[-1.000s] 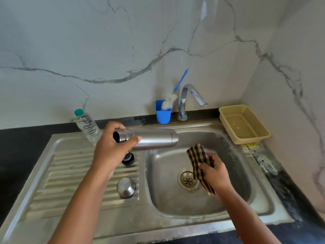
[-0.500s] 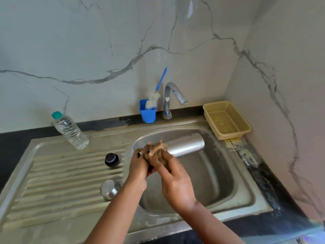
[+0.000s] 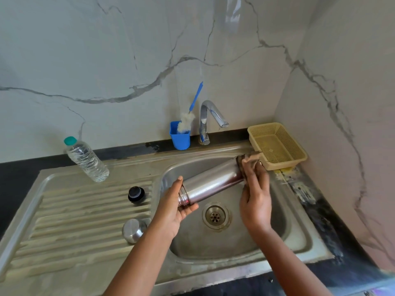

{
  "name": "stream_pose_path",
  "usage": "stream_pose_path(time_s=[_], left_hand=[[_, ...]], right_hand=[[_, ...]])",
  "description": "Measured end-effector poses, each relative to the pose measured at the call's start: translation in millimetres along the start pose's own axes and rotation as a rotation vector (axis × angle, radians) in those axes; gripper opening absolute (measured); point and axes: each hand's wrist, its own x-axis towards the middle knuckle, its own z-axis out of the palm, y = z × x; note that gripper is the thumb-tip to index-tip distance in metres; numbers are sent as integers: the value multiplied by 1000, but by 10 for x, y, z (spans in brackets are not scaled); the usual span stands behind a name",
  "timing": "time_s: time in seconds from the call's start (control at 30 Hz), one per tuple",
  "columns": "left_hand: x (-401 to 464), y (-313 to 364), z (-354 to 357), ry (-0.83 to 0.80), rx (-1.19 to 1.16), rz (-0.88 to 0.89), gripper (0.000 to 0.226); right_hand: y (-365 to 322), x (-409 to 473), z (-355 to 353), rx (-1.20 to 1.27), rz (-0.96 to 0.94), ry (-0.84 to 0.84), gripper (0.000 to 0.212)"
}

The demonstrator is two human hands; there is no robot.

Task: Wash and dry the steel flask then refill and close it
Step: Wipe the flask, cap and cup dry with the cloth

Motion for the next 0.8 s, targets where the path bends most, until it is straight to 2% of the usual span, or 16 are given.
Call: stream_pose_path(time_s=[0.13,0.23,0.33,0.43,0.47,0.57,0.63,0.73,0.8], left_hand=[[42,-24,16,-13,-51,-27,33],[73,-25,-22,-87,-23,-40,51],[87,-19,-87,-114,-17,-40,62],[47,28,-80,-75,-71,-3,44],[41,38,-84,-55,-79,-12,42],[-9,61,-87,-28,-82,-57,43],[-23,40,-87,-29,-87,-72,44],[-13,-11,-59,-36,-72,-52,41],[28,-43,-41,-45,-20,1,35]], right_hand=[[-242,-342,200,-3,-244,-148,66],[-388,-596,294,-45,-536,-269,45],[-375,-553,220,-96,-679,-284,39],[-207,-388,131,-112,-608,-221,39],[-143,-326,104,-98,-516,-186,44],[23,-164,23,-64,-188,-51,79],[92,-139,-2,-44,-75,3,81],[32,-250,58,-63,-140,-24,80],[-152,-417,182,-37,-275,-112,67]])
